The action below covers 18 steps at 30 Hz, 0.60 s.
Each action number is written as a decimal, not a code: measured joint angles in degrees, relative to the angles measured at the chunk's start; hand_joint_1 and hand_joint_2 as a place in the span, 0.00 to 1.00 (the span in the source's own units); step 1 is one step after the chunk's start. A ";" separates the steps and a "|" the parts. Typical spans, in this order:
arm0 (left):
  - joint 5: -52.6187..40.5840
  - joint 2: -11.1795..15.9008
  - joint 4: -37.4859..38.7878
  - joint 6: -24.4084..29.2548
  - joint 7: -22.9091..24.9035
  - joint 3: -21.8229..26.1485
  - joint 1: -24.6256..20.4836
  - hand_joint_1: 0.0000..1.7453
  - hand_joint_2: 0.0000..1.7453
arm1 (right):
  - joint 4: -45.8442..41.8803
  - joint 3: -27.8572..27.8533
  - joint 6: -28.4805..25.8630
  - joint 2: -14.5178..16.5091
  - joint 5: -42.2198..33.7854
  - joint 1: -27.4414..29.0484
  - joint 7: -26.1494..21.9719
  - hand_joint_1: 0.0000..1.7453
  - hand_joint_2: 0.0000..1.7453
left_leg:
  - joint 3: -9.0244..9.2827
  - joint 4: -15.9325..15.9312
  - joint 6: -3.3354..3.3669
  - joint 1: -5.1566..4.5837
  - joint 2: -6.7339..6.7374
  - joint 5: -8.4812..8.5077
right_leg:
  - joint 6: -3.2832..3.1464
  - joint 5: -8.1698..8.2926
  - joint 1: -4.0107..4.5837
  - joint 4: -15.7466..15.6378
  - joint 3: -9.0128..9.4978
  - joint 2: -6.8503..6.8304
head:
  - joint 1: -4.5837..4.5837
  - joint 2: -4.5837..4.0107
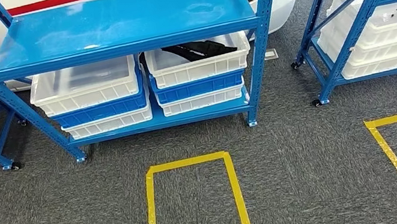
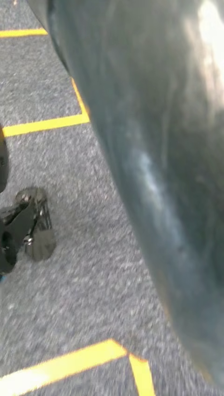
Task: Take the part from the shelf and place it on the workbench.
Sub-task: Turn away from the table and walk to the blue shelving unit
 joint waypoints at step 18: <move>0.00 0.13 0.00 0.00 -0.03 0.48 -0.09 0.00 0.00 | 0.11 0.00 -0.02 0.19 0.71 -0.56 -0.19 0.00 0.00 | -2.55 -4.56 3.96 -1.02 -0.35 5.40 | 2.08 -8.80 0.75 14.29 -3.50 0.67 | -0.01 0.01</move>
